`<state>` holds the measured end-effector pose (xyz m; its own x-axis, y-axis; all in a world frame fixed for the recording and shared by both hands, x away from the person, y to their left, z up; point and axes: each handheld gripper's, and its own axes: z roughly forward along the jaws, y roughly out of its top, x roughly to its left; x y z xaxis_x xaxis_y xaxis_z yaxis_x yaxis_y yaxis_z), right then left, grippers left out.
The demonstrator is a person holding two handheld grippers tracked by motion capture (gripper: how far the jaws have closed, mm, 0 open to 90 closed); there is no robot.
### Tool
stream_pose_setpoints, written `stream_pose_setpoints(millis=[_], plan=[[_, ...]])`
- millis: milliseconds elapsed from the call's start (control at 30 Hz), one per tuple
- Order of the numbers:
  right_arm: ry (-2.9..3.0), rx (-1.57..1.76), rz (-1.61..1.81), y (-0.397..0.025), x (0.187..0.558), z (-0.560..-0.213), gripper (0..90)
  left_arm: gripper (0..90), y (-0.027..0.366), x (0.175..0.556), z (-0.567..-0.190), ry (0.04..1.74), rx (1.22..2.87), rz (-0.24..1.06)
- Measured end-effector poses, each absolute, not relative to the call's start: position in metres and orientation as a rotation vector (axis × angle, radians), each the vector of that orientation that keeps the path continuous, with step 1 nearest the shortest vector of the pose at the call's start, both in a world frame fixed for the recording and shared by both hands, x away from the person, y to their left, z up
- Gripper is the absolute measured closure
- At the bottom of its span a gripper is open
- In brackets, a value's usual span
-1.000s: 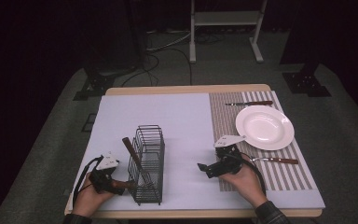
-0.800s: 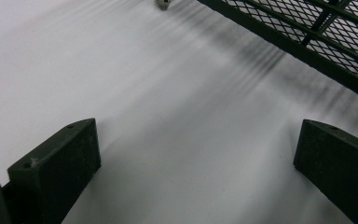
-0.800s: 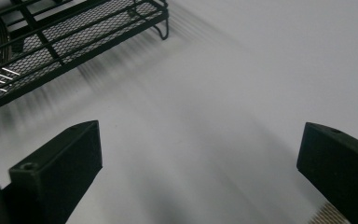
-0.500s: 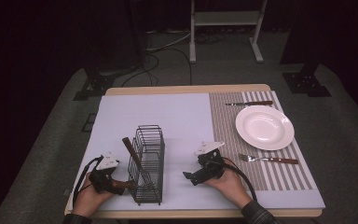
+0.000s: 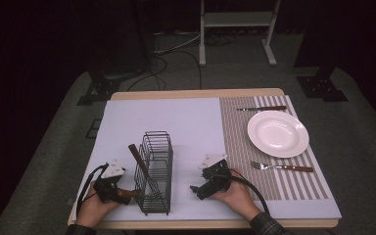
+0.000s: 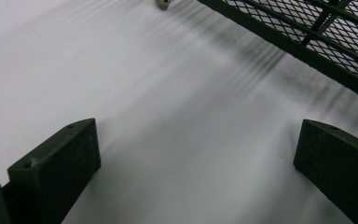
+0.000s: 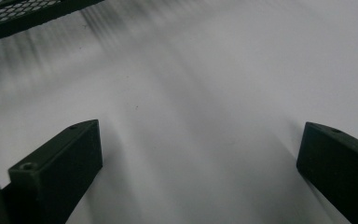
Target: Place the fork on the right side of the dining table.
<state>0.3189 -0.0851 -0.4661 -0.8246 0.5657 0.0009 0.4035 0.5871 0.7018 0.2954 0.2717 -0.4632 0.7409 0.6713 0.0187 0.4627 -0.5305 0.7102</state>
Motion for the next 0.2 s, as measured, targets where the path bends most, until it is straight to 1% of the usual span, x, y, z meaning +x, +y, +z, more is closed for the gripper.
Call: stream_pose_setpoints(millis=[200], plan=[[2.594,0.803,1.062,-0.0853,0.3189,-0.4662,0.0,0.0,0.2717,0.2953,-0.4632,0.849,2.228,0.378]])
